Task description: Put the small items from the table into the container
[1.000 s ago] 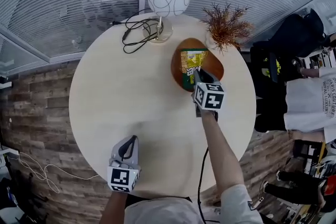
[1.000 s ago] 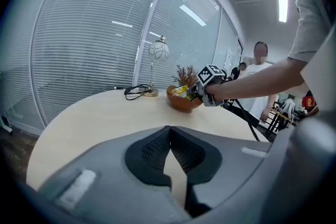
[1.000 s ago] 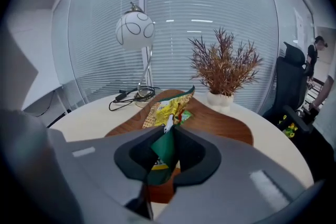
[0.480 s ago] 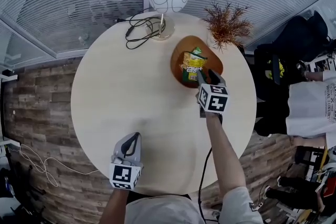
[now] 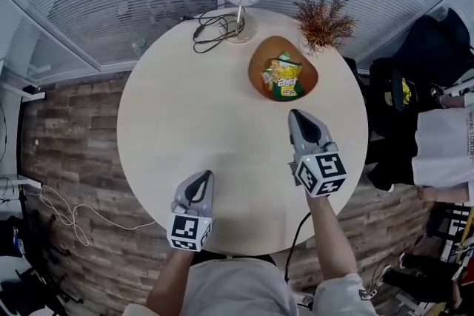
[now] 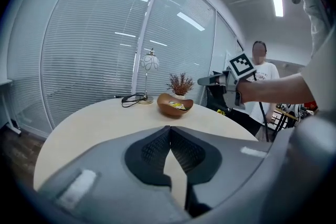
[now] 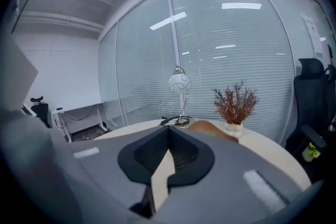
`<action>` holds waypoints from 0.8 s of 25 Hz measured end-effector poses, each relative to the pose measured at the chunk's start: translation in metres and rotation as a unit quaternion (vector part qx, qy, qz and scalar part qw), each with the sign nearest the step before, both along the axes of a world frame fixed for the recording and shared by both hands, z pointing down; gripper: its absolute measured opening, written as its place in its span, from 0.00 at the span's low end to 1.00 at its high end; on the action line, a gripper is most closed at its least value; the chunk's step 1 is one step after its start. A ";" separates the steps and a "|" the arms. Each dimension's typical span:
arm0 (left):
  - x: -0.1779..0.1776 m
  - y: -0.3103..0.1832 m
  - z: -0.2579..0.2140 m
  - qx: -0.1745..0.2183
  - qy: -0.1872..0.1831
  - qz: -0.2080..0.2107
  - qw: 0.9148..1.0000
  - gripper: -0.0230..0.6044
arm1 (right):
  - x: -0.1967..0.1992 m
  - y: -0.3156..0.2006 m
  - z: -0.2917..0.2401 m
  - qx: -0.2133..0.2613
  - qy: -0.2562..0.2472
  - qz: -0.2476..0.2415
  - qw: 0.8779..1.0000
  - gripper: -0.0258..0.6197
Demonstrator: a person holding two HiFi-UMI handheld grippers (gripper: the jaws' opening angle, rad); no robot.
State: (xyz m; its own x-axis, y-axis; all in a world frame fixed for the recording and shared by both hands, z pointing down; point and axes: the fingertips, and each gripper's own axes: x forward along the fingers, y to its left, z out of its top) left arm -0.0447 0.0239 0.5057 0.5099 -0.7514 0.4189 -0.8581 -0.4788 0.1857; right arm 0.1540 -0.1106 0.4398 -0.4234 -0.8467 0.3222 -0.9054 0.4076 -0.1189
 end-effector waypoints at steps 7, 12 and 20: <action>0.009 0.034 -0.019 0.021 -0.005 -0.005 1.000 0.02 | -0.041 0.128 0.038 -0.058 -0.047 -0.045 0.996 0.04; 0.015 0.072 -0.021 0.009 -0.009 0.003 1.000 0.02 | -0.074 0.215 0.047 -0.081 -0.072 -0.066 0.992 0.04; 0.025 0.095 -0.023 0.016 -0.022 0.027 0.999 0.02 | -0.100 0.267 0.043 -0.070 -0.064 -0.114 0.989 0.04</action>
